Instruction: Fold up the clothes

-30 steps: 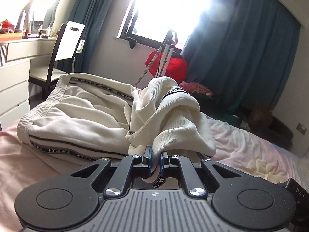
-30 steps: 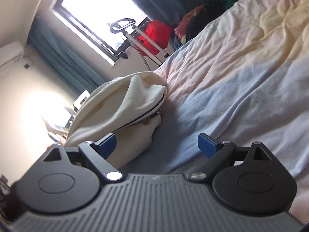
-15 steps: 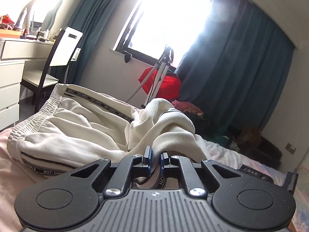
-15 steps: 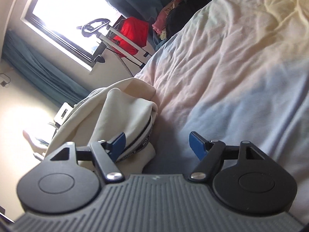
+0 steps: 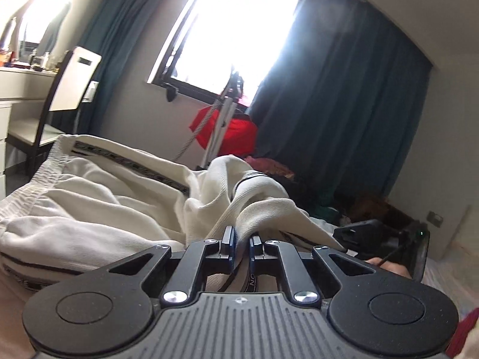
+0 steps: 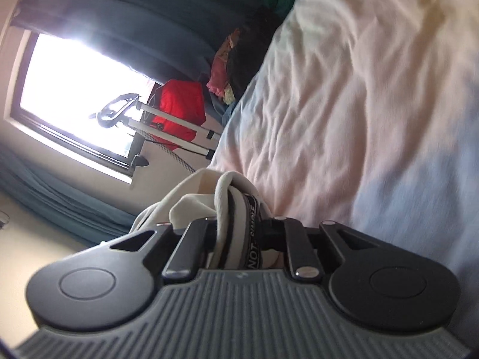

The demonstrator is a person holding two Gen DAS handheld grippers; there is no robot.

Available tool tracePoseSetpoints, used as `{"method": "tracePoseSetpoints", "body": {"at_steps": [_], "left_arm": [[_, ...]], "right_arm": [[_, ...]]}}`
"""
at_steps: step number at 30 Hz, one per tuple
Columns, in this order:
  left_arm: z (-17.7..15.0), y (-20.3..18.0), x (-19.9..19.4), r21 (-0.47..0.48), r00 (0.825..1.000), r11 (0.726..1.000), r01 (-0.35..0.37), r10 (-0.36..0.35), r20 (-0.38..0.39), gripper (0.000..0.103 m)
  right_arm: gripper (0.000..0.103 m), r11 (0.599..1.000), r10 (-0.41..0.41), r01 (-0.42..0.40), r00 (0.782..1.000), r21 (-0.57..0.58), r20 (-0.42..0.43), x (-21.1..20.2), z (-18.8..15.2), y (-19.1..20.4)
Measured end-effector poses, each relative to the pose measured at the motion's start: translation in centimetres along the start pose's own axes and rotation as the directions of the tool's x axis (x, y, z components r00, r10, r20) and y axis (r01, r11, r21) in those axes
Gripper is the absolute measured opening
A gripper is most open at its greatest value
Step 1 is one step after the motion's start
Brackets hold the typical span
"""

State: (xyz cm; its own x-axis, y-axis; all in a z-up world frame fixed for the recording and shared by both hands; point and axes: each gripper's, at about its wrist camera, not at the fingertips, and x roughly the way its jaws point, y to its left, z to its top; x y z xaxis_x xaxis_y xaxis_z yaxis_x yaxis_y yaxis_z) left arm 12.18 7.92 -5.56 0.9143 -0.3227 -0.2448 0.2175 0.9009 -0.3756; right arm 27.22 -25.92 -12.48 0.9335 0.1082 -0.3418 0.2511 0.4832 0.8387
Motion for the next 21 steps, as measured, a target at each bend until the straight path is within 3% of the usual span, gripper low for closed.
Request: {"method": "tracePoseSetpoints", "body": {"at_steps": [2,5,7,13,16,19,21], "left_arm": [[-0.3,-0.6,0.2,-0.010,0.994,0.994,0.105,-0.106,-0.032,0.016],[-1.8,-1.7,0.7,-0.105,0.960,0.961,0.256,-0.265,-0.086,0.033],[-2.8,-3.0,1.0,-0.095,0.942,0.948,0.303,-0.313,-0.118,0.043],[-5.3,-5.6,1.7,-0.045,0.919,0.941,0.334,-0.336,-0.206,0.050],[-6.4,-6.5,2.2,-0.032,0.907,0.938,0.345,-0.342,-0.244,0.050],[-7.1,-6.4,2.9,-0.037,0.912,0.950,0.311,-0.309,-0.271,0.050],[-7.2,-6.2,3.3,-0.053,0.918,0.959,0.278,-0.282,-0.279,0.050]], "right_arm": [[0.014,0.998,-0.015,0.018,0.999,-0.065,0.050,-1.9,2.7,0.4],[0.013,0.991,-0.040,0.056,0.990,-0.120,0.132,-4.9,7.8,0.1],[0.013,0.988,-0.048,0.075,0.981,-0.138,0.190,-7.3,11.2,-0.5],[0.013,0.973,-0.107,0.164,0.943,-0.163,0.315,-13.5,17.9,-5.2],[0.013,0.974,-0.187,0.216,0.939,-0.071,0.290,-15.1,18.7,-10.2],[0.013,0.971,-0.238,0.233,0.940,0.047,0.244,-16.5,18.7,-14.5],[0.013,0.972,-0.234,0.224,0.943,0.068,0.238,-17.0,18.5,-15.6]]}}
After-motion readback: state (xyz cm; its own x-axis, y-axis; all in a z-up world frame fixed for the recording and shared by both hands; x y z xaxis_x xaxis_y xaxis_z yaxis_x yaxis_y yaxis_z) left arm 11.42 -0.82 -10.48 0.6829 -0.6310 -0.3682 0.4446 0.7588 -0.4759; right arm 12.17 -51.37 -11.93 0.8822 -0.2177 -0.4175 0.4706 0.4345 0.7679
